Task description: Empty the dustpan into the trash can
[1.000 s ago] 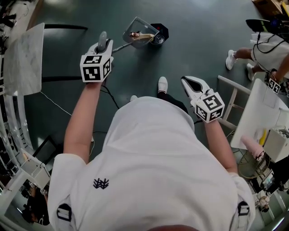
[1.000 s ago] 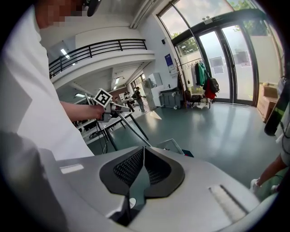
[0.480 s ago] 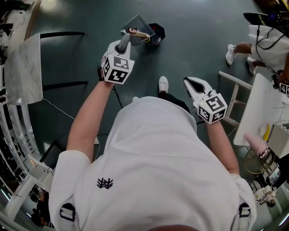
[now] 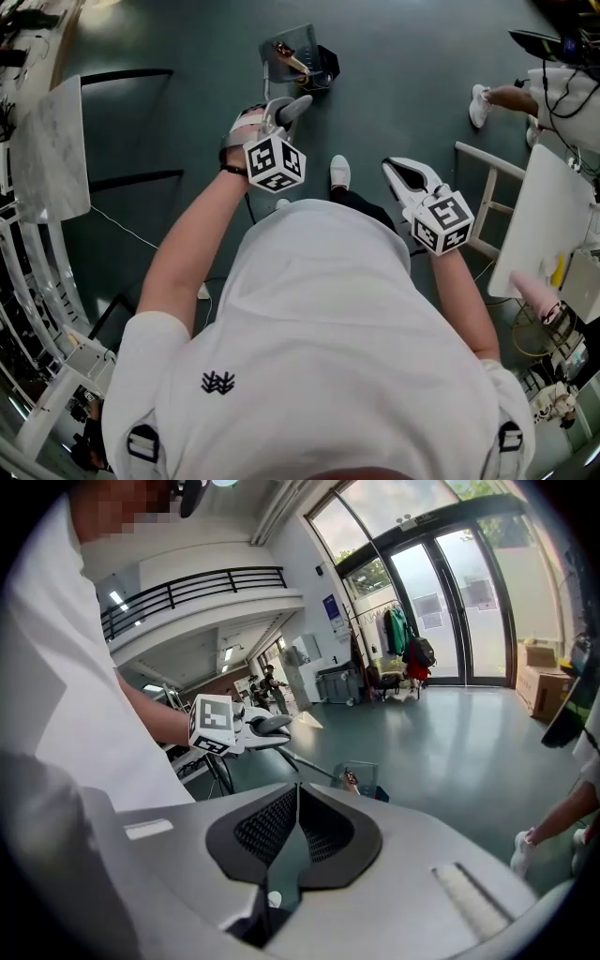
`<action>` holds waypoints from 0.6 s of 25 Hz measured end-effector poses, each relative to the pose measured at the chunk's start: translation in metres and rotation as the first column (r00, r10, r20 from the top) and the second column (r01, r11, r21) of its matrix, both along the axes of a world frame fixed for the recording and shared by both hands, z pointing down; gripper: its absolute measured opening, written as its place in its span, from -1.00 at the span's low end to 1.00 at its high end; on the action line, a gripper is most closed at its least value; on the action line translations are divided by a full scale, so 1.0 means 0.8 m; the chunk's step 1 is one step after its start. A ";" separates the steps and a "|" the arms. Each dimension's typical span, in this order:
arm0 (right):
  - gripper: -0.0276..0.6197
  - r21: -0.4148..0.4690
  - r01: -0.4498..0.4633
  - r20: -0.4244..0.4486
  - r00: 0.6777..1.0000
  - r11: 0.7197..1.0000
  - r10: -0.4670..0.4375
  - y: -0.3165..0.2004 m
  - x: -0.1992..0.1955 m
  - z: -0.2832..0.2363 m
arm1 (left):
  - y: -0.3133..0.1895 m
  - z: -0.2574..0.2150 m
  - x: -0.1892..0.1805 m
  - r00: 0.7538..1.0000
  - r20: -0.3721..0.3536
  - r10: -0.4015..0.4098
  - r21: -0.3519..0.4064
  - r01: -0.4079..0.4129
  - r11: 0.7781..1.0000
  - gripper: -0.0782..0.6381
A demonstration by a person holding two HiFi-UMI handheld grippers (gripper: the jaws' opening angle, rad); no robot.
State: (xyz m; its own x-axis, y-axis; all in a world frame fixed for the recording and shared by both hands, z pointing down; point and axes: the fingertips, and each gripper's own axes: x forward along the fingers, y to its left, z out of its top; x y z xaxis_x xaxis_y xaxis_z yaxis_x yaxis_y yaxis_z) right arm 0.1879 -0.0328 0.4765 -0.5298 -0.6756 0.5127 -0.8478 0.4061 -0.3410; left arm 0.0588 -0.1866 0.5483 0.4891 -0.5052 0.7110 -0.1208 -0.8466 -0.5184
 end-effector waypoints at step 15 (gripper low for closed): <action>-0.89 0.009 0.020 0.004 1.000 1.000 -0.020 -0.001 0.010 0.004 | 0.037 0.032 0.024 0.931 0.274 0.240 0.133 -0.284 0.950 -0.62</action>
State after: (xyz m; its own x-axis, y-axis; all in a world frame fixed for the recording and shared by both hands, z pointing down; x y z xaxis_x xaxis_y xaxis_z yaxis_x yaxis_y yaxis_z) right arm 0.1959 -0.0338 0.4793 -0.5449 -0.6697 0.5046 -0.8384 0.4258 -0.3402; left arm 0.0778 -0.1569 0.5740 0.4362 -0.5059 0.7442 0.2463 -0.7283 -0.6395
